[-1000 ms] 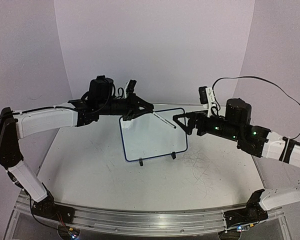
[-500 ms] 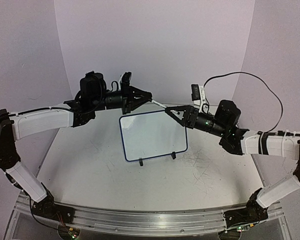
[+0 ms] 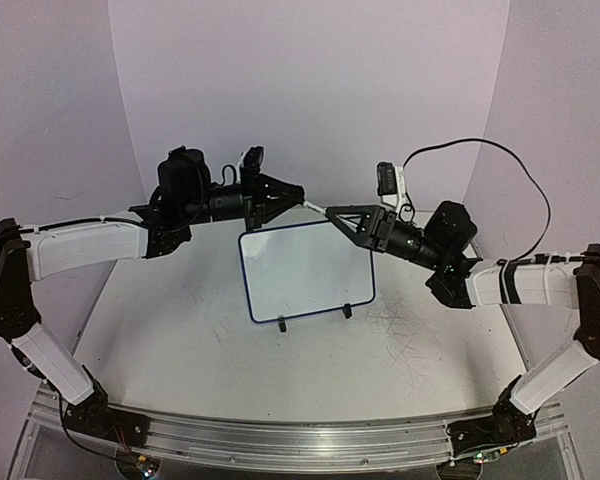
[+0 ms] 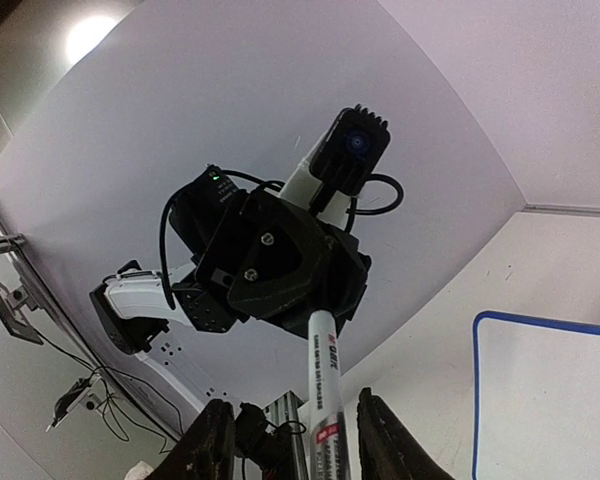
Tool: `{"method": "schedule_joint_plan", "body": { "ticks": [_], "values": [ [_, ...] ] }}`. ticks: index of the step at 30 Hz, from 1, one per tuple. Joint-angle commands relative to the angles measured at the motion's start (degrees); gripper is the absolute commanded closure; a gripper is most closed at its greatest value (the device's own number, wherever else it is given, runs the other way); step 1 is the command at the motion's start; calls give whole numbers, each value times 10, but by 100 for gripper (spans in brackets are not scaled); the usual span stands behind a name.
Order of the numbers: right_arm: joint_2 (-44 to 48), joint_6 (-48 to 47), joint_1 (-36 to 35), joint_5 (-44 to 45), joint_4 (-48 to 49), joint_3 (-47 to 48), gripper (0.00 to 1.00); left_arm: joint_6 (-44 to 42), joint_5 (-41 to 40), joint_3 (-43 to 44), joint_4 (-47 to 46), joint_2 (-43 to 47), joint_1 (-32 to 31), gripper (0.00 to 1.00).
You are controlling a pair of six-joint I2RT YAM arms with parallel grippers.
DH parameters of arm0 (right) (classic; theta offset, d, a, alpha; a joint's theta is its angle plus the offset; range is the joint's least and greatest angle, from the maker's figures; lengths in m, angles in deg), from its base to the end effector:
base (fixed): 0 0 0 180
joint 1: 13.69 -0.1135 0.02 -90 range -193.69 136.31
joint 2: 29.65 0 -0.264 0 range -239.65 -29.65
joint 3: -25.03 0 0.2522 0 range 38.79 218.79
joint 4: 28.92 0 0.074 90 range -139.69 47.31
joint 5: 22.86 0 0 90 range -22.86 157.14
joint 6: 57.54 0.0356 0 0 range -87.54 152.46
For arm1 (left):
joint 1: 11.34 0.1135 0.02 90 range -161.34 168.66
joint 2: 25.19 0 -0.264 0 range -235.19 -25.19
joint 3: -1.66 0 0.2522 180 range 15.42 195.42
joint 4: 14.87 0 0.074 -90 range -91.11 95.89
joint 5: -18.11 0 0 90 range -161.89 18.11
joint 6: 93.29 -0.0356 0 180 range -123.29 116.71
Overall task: Write a sentence on the whiteboard
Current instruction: Open the pen cap from the whiteboard marker.
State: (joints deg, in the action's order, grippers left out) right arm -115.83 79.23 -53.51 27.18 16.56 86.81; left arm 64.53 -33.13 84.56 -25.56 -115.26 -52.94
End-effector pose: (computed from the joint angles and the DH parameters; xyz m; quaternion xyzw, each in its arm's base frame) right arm 0.2362 0.2267 0.3092 -0.2490 0.5479 0.6721 0.4314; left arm 0.2635 -0.2637 0.3523 0.0889 0.6842 -0.6923 0.2115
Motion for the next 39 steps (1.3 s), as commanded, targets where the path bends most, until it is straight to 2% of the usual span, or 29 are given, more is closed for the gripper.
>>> {"method": "schedule_joint_plan", "body": {
  "ticks": [1,4,19,39],
  "values": [
    [-18,19,-9,-17,69,31,61,13,10,-5,-44,9,0,100],
    [-25,20,-12,-14,70,40,67,16,11,-8,-48,10,0,100],
    [-58,27,-25,-14,77,70,80,22,10,-29,-60,23,0,100],
    [-61,25,-31,-12,66,81,77,23,7,-49,-63,38,-1,100]
  ]
}}
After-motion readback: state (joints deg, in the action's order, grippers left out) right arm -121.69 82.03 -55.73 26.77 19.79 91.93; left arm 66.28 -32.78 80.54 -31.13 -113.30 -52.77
